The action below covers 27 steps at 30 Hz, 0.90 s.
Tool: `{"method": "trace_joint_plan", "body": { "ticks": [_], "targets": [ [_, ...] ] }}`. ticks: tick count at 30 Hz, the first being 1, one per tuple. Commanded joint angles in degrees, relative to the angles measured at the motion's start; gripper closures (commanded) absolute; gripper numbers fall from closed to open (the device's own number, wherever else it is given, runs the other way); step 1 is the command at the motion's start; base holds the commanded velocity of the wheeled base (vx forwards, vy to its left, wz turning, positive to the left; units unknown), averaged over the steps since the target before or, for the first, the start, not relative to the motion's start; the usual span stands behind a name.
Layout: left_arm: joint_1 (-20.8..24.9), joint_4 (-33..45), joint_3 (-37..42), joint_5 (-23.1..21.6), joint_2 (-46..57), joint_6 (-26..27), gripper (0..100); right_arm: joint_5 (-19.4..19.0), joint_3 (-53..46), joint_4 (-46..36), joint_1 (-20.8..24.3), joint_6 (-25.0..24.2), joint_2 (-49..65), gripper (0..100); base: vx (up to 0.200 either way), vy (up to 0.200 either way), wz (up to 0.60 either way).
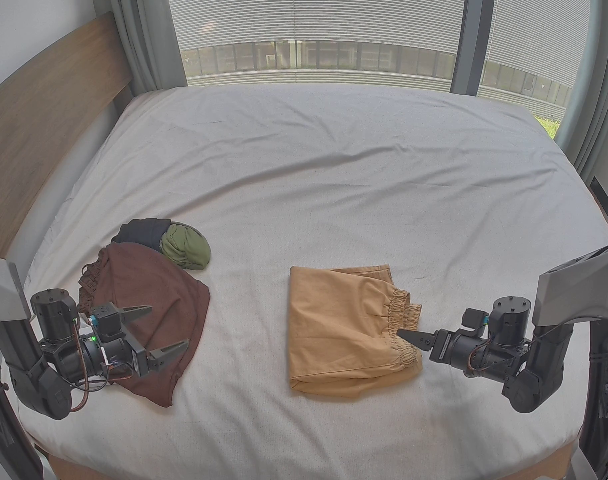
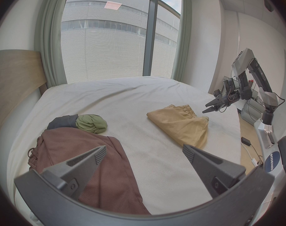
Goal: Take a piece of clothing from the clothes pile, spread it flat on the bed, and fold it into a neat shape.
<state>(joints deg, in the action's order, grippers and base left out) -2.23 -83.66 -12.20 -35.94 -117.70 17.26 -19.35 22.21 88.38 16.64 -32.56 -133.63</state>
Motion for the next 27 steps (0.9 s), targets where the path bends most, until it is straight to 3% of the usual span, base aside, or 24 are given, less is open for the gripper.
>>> {"method": "trace_joint_plan", "body": {
  "ticks": [1, 19, 27],
  "targets": [
    [0.12, -0.01, 0.25, 0.08, -1.04, -0.04, 0, -0.08, -0.15, 0.04, -0.38, 0.04, -1.37, 0, 0.0, 0.0, 0.0],
    [0.65, -0.01, 0.43, 0.08, -1.04, -0.04, 0, 2.03, 3.01, 0.04, -0.47, -0.75, -9.45, 0, 0.0, 0.0, 0.0],
    [1.0, -0.01, 0.51, 0.08, -0.95, -0.12, 0, 3.26, 5.12, 0.04, 1.99, -2.33, -11.83, 0, 0.0, 0.0, 0.0]
  ]
}}
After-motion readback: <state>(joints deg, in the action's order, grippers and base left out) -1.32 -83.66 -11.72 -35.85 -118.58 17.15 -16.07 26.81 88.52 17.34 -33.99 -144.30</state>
